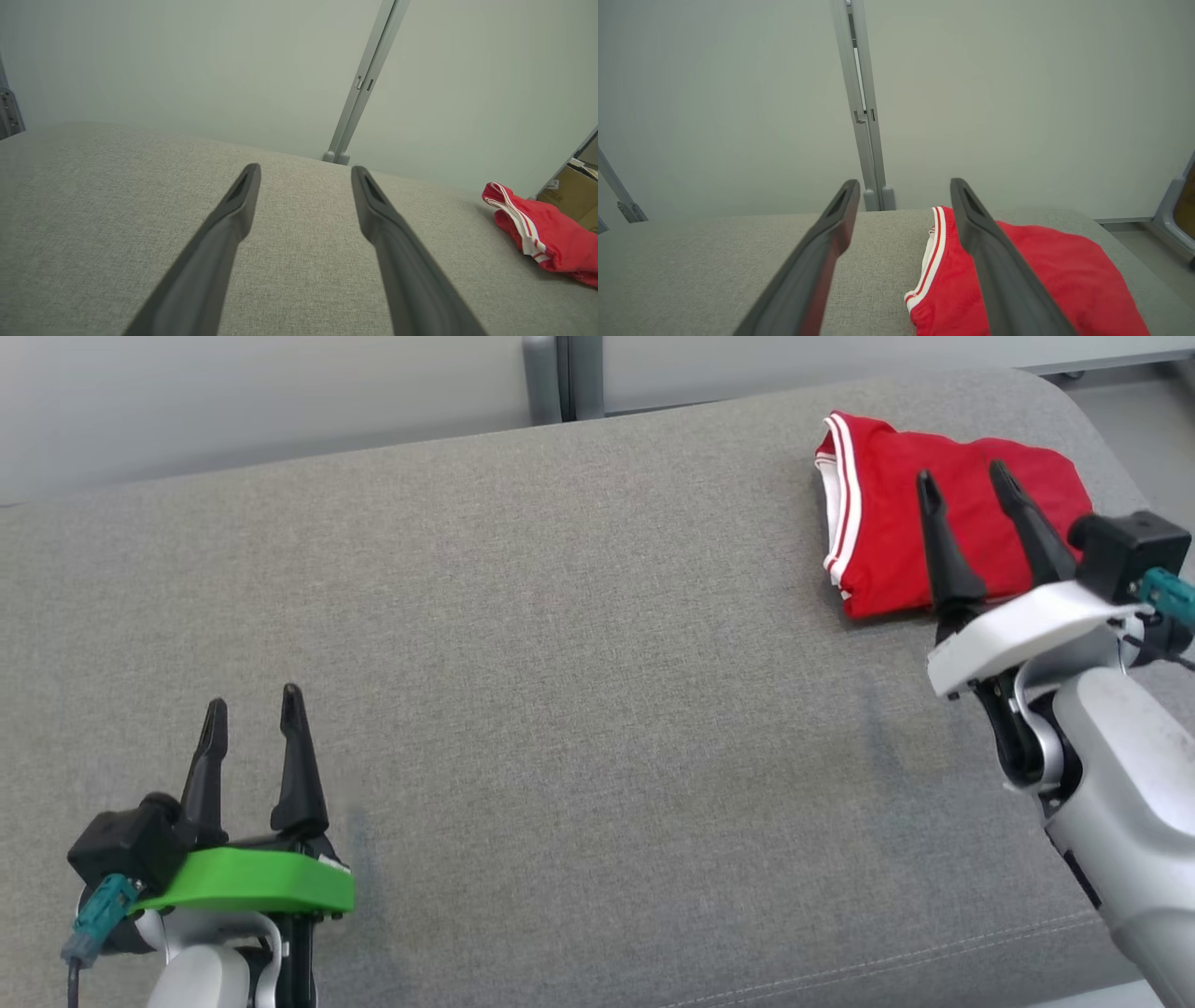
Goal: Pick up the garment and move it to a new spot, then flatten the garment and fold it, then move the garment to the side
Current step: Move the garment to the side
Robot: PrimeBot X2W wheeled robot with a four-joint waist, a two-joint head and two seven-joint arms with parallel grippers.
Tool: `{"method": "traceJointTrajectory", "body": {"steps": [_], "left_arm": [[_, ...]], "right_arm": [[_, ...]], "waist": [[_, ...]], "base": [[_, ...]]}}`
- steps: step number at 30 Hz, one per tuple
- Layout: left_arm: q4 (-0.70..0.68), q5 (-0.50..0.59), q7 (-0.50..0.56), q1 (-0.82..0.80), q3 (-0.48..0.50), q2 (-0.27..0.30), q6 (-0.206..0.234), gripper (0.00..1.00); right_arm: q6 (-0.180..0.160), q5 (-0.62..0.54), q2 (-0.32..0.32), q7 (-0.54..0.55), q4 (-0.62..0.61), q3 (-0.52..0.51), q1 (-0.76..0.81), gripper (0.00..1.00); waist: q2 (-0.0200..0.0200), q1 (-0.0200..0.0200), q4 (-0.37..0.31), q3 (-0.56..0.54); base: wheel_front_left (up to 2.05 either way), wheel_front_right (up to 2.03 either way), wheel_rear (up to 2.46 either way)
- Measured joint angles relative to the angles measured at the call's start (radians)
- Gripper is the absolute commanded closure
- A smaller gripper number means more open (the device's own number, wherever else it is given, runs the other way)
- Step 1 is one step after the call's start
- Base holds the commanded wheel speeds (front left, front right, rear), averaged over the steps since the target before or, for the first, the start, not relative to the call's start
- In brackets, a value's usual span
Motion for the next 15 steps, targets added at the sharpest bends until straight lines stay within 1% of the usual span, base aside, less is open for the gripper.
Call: {"method": "traceJointTrajectory", "body": {"steps": [3, 5, 7, 15], "left_arm": [[0.008, 0.0, 0.0, 0.033, 0.007, -0.004, 0.003, 0.0], [0.014, 0.0, 0.0, 0.052, 0.013, -0.009, 0.005, 0.0], [0.019, 0.0, 0.0, 0.068, 0.016, -0.013, 0.007, 0.0], [0.024, 0.001, 0.0, 0.1, 0.016, -0.017, 0.01, 0.0]], "right_arm": [[0.0, -0.043, 0.02, 0.0, -0.013, -0.051, 0.075, 0.0], [0.0, -0.064, 0.044, 0.0, -0.028, -0.068, 0.12, 0.0], [0.0, -0.091, 0.07, 0.0, -0.046, -0.078, 0.161, 0.0], [0.0, -0.164, 0.119, 0.0, -0.103, -0.097, 0.283, 0.0]], "waist": [[0.0, 0.0, 0.003, -0.019], [0.0, 0.0, 0.003, -0.031], [0.0, 0.0, 0.003, -0.043], [0.0, 0.0, 0.005, -0.076]], "base": [[0.0, 0.0, 0.0], [0.0, 0.0, 0.0], [0.0, 0.0, 0.0], [0.0, 0.0, 0.0]]}}
